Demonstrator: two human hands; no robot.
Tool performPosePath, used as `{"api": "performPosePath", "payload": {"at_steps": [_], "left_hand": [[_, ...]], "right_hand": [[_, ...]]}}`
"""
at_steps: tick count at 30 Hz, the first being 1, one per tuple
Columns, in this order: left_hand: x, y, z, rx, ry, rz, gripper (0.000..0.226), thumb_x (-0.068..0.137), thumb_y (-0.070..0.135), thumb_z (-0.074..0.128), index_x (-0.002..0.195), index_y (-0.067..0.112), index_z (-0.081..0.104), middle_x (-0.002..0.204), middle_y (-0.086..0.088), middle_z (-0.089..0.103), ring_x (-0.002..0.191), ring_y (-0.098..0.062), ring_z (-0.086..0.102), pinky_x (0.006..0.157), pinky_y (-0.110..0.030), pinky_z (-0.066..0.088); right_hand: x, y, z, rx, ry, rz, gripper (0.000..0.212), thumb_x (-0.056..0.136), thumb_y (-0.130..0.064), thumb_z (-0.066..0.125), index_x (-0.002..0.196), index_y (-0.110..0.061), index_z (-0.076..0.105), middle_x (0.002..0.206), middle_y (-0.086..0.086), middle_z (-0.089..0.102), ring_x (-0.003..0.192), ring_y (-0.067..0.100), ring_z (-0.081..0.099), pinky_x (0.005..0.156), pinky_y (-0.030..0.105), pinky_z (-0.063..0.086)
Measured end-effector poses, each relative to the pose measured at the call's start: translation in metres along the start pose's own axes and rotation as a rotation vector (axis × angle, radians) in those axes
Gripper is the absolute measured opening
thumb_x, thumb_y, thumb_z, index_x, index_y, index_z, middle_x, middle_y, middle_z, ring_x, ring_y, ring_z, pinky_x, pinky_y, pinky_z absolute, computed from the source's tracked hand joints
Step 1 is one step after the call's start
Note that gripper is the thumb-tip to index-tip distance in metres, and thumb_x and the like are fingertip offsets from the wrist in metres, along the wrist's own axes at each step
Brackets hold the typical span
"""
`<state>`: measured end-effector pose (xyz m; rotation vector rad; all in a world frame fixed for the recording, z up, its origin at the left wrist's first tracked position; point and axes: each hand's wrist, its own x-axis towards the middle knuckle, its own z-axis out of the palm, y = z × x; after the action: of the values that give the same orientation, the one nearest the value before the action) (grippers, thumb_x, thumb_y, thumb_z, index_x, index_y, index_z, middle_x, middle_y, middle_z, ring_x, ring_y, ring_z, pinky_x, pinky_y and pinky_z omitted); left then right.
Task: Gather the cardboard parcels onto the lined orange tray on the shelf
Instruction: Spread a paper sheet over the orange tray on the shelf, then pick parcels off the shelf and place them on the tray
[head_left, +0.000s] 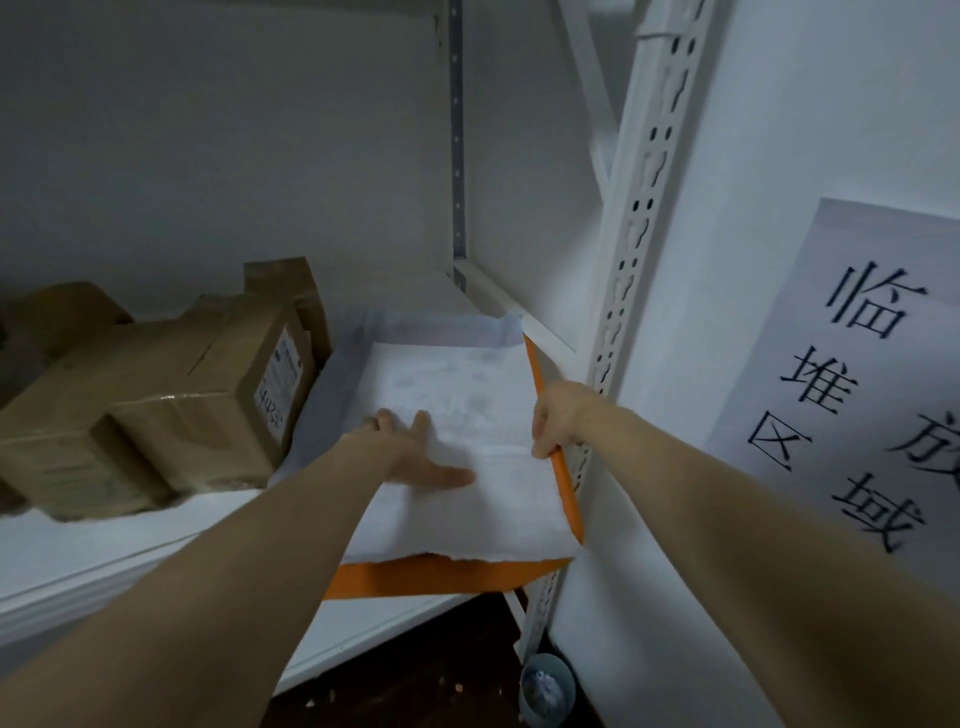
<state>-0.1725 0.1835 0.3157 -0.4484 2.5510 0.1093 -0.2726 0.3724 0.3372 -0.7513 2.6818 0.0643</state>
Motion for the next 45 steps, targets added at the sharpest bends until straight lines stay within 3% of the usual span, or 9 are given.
{"api": "performPosePath", "payload": {"at_steps": [5, 9, 15, 24, 30, 33, 35, 39, 45], "left_hand": [[-0.009, 0.004, 0.005, -0.006, 0.003, -0.020, 0.119, 0.062, 0.093, 0.036, 0.150, 0.033, -0.015, 0.158, -0.012, -0.018, 0.147, -0.037, -0.009, 0.116, -0.059, 0.011], [-0.032, -0.004, -0.014, -0.044, -0.064, 0.000, 0.119, 0.066, 0.081, 0.057, 0.152, 0.031, -0.007, 0.161, -0.006, -0.006, 0.148, -0.031, -0.001, 0.117, -0.052, 0.014], [-0.066, -0.026, -0.018, 0.050, -0.232, -0.061, 0.100, 0.080, 0.045, 0.072, 0.154, 0.022, 0.007, 0.158, -0.003, 0.019, 0.145, -0.029, 0.021, 0.114, -0.039, 0.025], [-0.065, -0.040, 0.014, 0.113, -0.056, -0.093, 0.094, 0.083, 0.058, 0.056, 0.153, 0.024, 0.003, 0.152, -0.008, 0.032, 0.134, -0.030, 0.038, 0.109, -0.042, 0.035], [-0.082, -0.052, 0.007, -0.041, -0.033, -0.080, 0.078, 0.078, 0.040, 0.066, 0.146, 0.027, 0.030, 0.145, -0.004, 0.038, 0.129, -0.027, 0.041, 0.107, -0.038, 0.038], [-0.083, -0.059, 0.014, -0.047, -0.043, -0.070, 0.061, 0.078, 0.038, 0.062, 0.136, 0.024, 0.045, 0.134, -0.004, 0.047, 0.109, -0.025, 0.051, 0.092, -0.036, 0.046], [-0.084, -0.059, 0.019, -0.072, 0.001, -0.050, 0.051, 0.083, 0.033, 0.060, 0.132, 0.020, 0.050, 0.128, -0.006, 0.050, 0.098, -0.022, 0.050, 0.080, -0.031, 0.044], [-0.092, -0.064, 0.017, -0.245, 0.253, -0.055, 0.044, 0.087, 0.023, 0.061, 0.130, 0.015, 0.057, 0.124, -0.006, 0.058, 0.106, -0.020, 0.055, 0.086, -0.028, 0.046], [-0.119, -0.096, -0.008, -0.515, 0.768, -0.160, 0.022, 0.088, 0.005, 0.050, 0.085, 0.011, 0.072, 0.096, -0.007, 0.070, 0.086, -0.023, 0.065, 0.071, -0.032, 0.054]], "right_hand": [[-0.006, -0.007, 0.011, -0.056, 0.028, -0.015, 0.033, 0.081, -0.011, 0.072, 0.113, -0.007, 0.068, 0.117, 0.009, 0.065, 0.102, 0.023, 0.064, 0.089, 0.034, 0.055], [-0.018, -0.026, 0.003, 0.238, -0.004, -0.180, 0.014, 0.074, -0.012, 0.079, 0.081, -0.019, 0.070, 0.097, 0.000, 0.068, 0.090, 0.015, 0.062, 0.075, 0.027, 0.052], [-0.041, -0.067, 0.005, 0.115, -0.259, -0.299, 0.046, 0.065, -0.035, 0.087, 0.105, -0.018, 0.070, 0.107, -0.005, 0.061, 0.103, 0.017, 0.057, 0.097, 0.034, 0.049], [-0.051, -0.079, 0.019, -0.145, -0.121, -0.317, 0.044, 0.073, -0.027, 0.078, 0.112, -0.014, 0.063, 0.113, 0.003, 0.059, 0.099, 0.021, 0.058, 0.088, 0.037, 0.053], [-0.053, -0.073, 0.012, -0.053, -0.183, -0.296, 0.043, 0.070, -0.026, 0.082, 0.107, -0.017, 0.065, 0.107, -0.001, 0.059, 0.095, 0.018, 0.056, 0.081, 0.031, 0.051], [-0.055, -0.070, 0.013, -0.101, -0.203, -0.246, 0.033, 0.079, -0.012, 0.073, 0.111, -0.011, 0.067, 0.104, 0.002, 0.059, 0.087, 0.018, 0.057, 0.076, 0.030, 0.051], [-0.054, -0.071, 0.016, -0.138, -0.195, -0.220, 0.030, 0.081, -0.007, 0.066, 0.111, -0.009, 0.067, 0.109, 0.006, 0.062, 0.085, 0.019, 0.058, 0.077, 0.031, 0.052], [-0.056, -0.083, 0.003, -0.070, -0.202, -0.199, 0.040, 0.071, -0.027, 0.082, 0.105, -0.009, 0.070, 0.108, 0.008, 0.068, 0.093, 0.023, 0.065, 0.086, 0.037, 0.056], [-0.059, -0.138, -0.033, 0.213, 0.002, -0.308, 0.023, 0.082, -0.021, 0.074, 0.098, -0.007, 0.070, 0.096, 0.011, 0.069, 0.088, 0.025, 0.066, 0.077, 0.033, 0.056]]}}
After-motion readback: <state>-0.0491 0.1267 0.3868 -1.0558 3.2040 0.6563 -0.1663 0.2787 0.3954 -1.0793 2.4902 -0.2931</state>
